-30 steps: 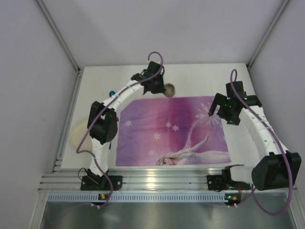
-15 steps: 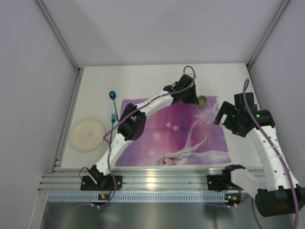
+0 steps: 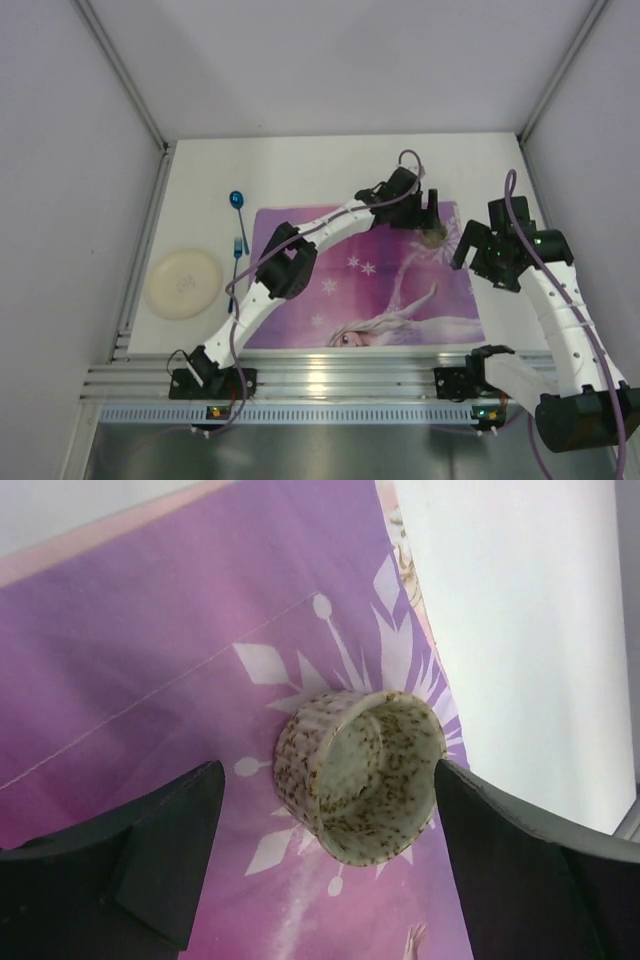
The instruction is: Set the dinner table for one person
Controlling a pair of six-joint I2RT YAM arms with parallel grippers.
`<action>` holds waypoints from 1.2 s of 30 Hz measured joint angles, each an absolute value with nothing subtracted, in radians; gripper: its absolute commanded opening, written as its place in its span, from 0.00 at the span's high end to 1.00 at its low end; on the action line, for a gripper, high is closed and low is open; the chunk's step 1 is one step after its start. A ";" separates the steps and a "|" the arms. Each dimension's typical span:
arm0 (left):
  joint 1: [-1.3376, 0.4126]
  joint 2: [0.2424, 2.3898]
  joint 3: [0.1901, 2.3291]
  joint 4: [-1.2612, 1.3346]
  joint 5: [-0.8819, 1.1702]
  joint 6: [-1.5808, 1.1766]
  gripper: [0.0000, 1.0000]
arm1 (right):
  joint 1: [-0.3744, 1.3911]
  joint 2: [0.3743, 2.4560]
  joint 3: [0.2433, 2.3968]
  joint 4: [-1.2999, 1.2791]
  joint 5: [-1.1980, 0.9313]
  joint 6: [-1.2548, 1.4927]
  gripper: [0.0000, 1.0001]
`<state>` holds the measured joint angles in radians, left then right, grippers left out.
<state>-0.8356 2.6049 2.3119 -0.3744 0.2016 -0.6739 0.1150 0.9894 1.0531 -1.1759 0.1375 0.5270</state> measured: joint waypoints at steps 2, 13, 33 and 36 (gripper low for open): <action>-0.828 2.592 2.312 -0.379 0.193 -0.674 0.08 | 0.115 1.001 1.053 -1.173 0.136 0.524 0.00; -0.414 2.038 1.846 -0.430 0.048 -0.599 0.20 | 0.115 1.018 1.050 -1.137 0.097 0.516 0.00; -0.036 2.089 1.575 -0.654 -0.156 -0.385 0.56 | 0.115 1.169 1.023 -1.028 0.038 0.516 0.00; -0.035 2.128 1.622 -0.654 -0.155 -0.373 0.61 | 0.115 1.177 1.023 -1.018 0.038 0.516 0.00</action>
<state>-0.0353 2.1281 1.6218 -0.6537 -0.1551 -0.3729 0.1150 1.1774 1.0225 -1.0183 0.0380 0.5163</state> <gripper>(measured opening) 0.419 0.996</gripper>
